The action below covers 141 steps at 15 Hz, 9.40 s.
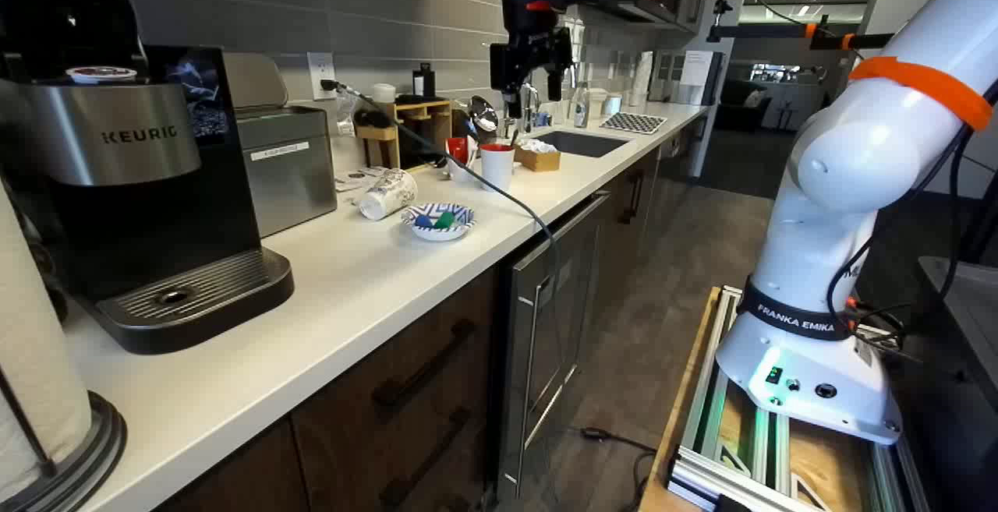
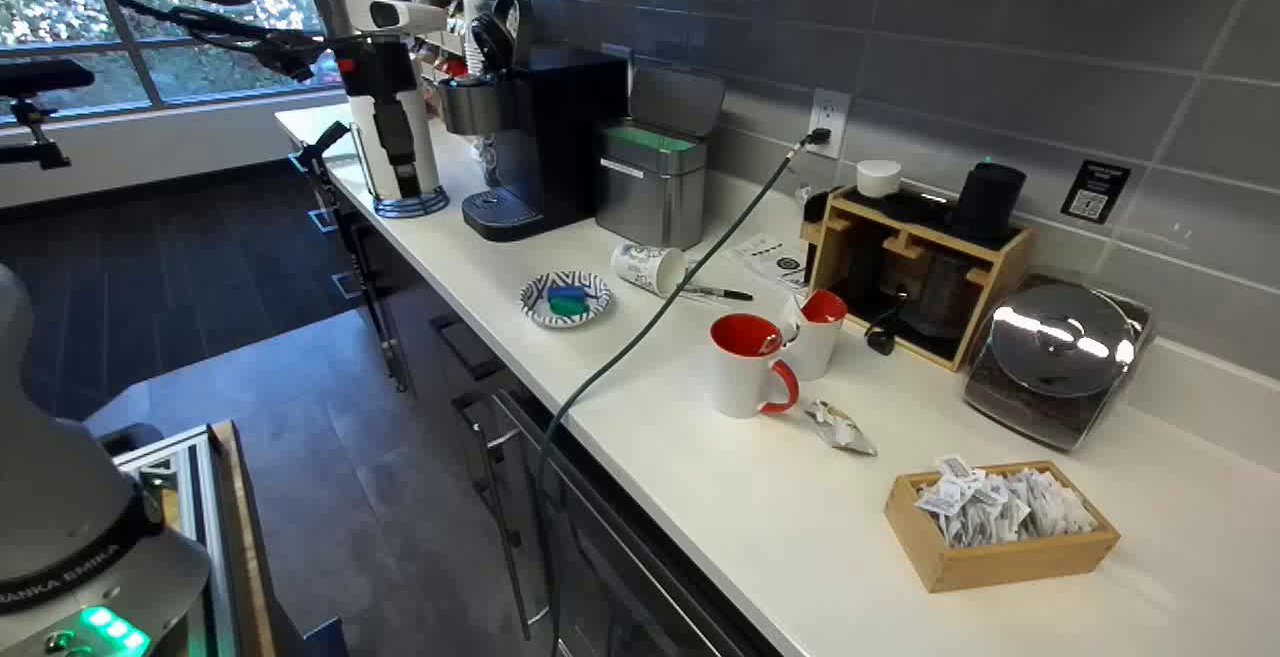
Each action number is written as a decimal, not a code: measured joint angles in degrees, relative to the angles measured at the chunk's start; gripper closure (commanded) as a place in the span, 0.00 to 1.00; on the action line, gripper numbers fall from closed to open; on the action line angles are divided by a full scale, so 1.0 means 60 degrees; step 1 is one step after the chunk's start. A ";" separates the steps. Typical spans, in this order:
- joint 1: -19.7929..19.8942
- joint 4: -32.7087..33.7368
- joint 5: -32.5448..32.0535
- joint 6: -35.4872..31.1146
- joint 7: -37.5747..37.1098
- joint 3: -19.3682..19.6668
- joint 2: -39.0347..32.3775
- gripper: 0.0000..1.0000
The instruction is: Remove the silver spoon from the mug and put it on the black and white bowl.
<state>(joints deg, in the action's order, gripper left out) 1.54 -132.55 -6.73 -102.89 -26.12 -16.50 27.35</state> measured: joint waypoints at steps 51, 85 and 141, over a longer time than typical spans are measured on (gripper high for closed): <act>0.2525 0.5308 0.7308 -0.0792 1.1452 0.6037 -0.5809 0.00; 0.2995 0.3990 0.7546 -0.7473 1.1043 0.4120 -0.7686 0.74; 0.2106 0.3567 0.7999 0.2261 1.3348 0.4358 -0.6359 0.99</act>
<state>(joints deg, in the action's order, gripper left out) 14.17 -111.15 41.27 -89.32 53.96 9.65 -10.81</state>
